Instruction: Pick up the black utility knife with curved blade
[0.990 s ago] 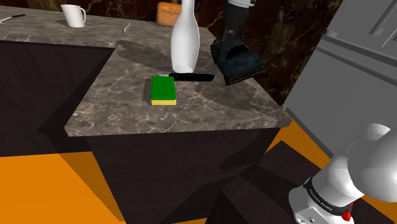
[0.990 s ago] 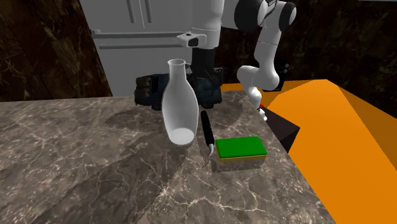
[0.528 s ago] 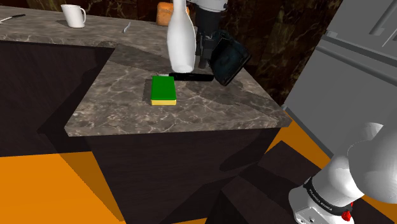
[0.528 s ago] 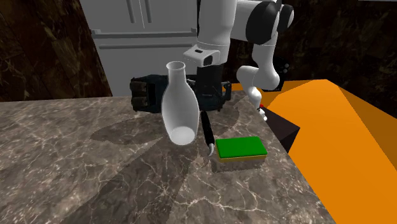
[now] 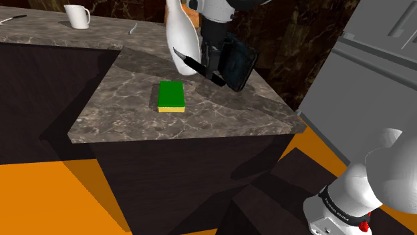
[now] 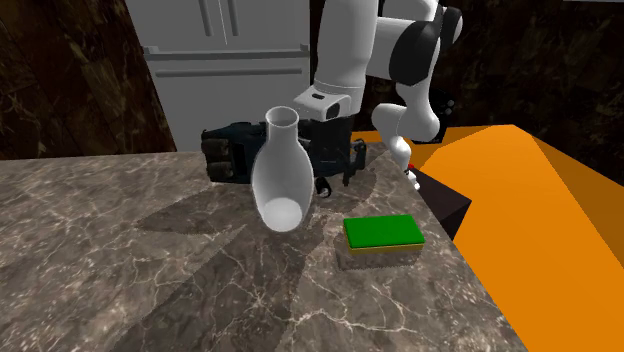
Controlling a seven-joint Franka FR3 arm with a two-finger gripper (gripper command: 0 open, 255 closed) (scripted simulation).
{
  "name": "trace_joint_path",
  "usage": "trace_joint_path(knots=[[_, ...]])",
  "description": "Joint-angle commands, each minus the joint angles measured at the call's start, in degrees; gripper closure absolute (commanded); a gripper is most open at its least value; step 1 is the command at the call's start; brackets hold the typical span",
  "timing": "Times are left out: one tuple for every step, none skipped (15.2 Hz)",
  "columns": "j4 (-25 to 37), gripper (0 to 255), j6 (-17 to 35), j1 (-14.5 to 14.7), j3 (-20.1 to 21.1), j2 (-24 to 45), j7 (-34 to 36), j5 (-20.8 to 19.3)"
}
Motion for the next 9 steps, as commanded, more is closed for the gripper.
trace_joint_path(knots=[[-1.9, 0, 1.1, 0.0, 0.0, 1.4, -0.3, 0.2], [-0.2, 255, 0.5, 0.0, 0.0, 2.6, -0.3, 0.1], [-0.5, 255, 0.7, 0.1, 0.1, 2.5, -0.2, 0.1], [-0.4, 255, 0.7, 0.1, 0.1, 2.5, -0.1, 0.1], [-0.4, 255, 0.7, 0.1, 0.1, 2.5, -0.1, 0.1], [-0.4, 255, 0.7, 0.1, 0.1, 2.5, -0.1, 0.1], [-0.4, 255, 0.7, 0.1, 0.1, 2.5, -0.1, 0.1], [-0.5, 255, 0.7, 0.1, 0.1, 2.5, -0.1, 0.1], [-0.4, 255, 0.7, 0.1, 0.1, 2.5, -0.1, 0.1]])
